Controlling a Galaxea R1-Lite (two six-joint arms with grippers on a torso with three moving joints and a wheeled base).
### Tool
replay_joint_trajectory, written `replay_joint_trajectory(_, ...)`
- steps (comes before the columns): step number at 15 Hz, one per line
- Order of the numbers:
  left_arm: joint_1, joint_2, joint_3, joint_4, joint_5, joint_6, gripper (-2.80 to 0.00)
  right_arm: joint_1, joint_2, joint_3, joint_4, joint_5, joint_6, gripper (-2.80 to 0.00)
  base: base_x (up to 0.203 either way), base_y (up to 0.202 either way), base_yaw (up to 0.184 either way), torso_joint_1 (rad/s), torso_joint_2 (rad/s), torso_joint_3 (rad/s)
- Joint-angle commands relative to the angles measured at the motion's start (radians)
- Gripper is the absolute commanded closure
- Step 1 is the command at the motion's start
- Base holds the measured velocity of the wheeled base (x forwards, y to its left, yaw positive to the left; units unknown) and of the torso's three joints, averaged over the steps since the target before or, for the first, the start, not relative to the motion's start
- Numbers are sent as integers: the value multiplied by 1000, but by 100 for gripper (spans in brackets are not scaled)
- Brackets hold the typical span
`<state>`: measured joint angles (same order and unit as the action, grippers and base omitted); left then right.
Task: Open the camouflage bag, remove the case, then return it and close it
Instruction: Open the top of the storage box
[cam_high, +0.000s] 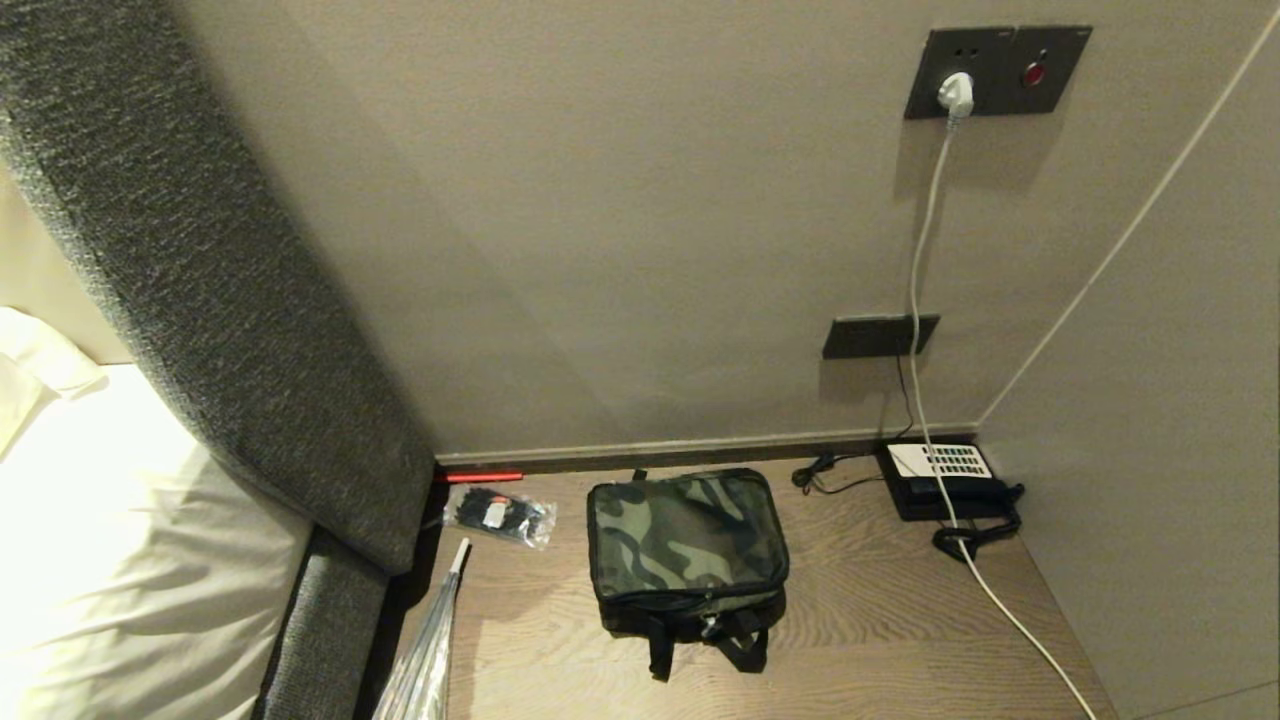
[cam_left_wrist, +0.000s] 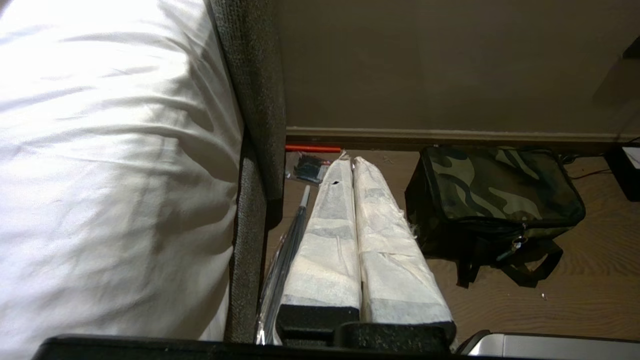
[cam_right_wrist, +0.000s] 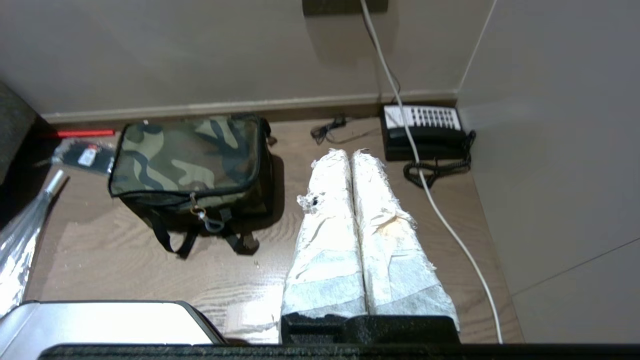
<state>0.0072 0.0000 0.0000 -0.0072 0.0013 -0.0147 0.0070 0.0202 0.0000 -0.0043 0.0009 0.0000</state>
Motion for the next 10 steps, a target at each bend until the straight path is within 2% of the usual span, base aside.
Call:
replay_joint_trajectory(1, 0, 0, 2, 0, 0, -1, 0, 1, 1, 0, 0, 1, 0, 0, 0, 0, 0, 0, 1, -189)
replay_joint_trajectory(10, 0, 0, 2, 0, 0, -2, 0, 1, 1, 0, 0, 1, 0, 0, 0, 0, 0, 3, 2, -198)
